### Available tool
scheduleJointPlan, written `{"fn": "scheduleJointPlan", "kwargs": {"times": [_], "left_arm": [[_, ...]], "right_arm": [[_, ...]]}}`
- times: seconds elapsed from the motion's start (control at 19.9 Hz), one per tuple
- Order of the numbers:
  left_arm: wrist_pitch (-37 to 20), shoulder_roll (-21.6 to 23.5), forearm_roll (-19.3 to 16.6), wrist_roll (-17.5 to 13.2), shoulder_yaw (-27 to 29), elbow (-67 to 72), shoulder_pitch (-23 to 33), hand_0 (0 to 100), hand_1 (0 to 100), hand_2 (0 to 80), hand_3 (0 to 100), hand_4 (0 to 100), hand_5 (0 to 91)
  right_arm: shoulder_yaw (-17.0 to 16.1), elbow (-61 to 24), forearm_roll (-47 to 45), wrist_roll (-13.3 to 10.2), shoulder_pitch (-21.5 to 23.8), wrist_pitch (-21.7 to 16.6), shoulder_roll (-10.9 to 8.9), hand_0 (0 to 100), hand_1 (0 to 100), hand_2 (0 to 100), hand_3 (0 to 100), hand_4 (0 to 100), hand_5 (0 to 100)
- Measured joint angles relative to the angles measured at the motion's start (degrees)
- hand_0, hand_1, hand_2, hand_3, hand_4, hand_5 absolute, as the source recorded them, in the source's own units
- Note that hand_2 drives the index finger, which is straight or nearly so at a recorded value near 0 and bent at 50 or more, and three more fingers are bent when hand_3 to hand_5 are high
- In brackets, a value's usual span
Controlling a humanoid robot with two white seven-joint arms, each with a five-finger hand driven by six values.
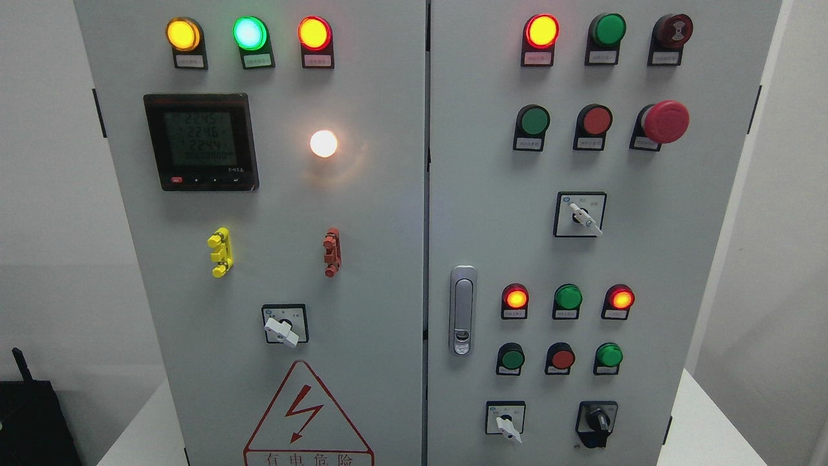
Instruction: Trip black knob to open circuit
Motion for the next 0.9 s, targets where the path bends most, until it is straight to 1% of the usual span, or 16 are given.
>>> {"fn": "scheduleJointPlan", "kwargs": {"times": [0.4,0.55,0.65,0.75,0.9], "left_arm": [[0.0,0.0,0.0,0.0,0.0,0.0,0.0,12,39,0.0,0,0,0.0],[0.0,0.0,0.0,0.0,0.0,0.0,0.0,12,39,0.0,0,0,0.0],[0.0,0.0,0.0,0.0,0.0,0.0,0.0,12,39,0.0,0,0,0.0],[0.0,0.0,0.0,0.0,0.0,0.0,0.0,12,39,0.0,0,0,0.0],[0.0,0.0,0.0,0.0,0.0,0.0,0.0,12,39,0.0,0,0,0.0]], "right_arm": [[0.0,-0.1,-0.1,0.0,0.0,0.0,0.05,0,23,0,0,0,0],[-1.2,-0.7,0.0,0.1,0.0,0.0,0.05,0,23,0,0,0,0],[-2.7,-3.5,0.2,0.2,0.2,0.2,0.06,0,23,0,0,0,0],[-3.6,-7.0,0.3,1.3,0.6,0.3,0.11,0,22,0,0,0,0],[-4.2,-13.5,0.4,1.8,3.3,0.5,0.21,0,21,0,0,0,0]]}}
